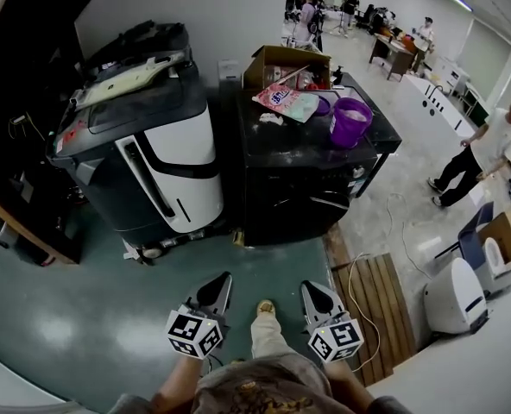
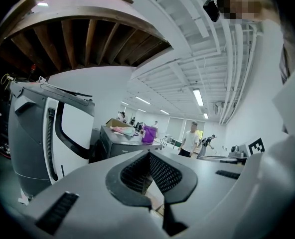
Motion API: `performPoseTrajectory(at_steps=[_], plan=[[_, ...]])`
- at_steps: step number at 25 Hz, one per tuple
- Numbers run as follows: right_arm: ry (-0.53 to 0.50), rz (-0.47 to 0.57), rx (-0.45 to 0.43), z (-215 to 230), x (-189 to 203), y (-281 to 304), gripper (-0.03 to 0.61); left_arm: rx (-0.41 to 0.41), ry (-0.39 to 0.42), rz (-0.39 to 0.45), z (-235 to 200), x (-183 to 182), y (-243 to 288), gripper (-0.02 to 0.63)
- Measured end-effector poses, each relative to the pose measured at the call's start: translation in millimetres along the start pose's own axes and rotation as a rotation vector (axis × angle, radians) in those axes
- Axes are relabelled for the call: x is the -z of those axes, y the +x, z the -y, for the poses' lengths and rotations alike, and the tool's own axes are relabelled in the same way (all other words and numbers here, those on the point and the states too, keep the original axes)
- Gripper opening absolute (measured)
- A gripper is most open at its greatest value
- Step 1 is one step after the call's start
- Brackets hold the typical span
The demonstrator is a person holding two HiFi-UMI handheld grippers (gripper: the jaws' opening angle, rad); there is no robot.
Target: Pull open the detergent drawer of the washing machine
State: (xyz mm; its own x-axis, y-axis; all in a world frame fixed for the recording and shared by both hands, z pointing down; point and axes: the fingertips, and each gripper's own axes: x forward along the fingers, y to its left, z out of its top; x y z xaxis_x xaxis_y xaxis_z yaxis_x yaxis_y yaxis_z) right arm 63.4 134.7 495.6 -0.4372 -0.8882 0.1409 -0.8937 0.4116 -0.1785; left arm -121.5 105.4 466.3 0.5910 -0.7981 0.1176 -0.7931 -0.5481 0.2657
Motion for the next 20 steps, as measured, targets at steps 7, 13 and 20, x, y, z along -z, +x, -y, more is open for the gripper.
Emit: performPoseTrajectory(at_steps=[7, 13, 20], plan=[[-0.013, 0.004, -0.032, 45, -30, 71, 0.003, -0.027, 0.015, 0.003, -34, -30, 73, 0.02], [-0.026, 0.013, -0.056, 88, -58, 116, 0.003, -0.058, 0.02, 0.009, -48, -52, 126, 0.02], [-0.046, 0.023, -0.082, 129, -77, 155, 0.003, -0.088, 0.032, 0.021, -58, -67, 175, 0.02]])
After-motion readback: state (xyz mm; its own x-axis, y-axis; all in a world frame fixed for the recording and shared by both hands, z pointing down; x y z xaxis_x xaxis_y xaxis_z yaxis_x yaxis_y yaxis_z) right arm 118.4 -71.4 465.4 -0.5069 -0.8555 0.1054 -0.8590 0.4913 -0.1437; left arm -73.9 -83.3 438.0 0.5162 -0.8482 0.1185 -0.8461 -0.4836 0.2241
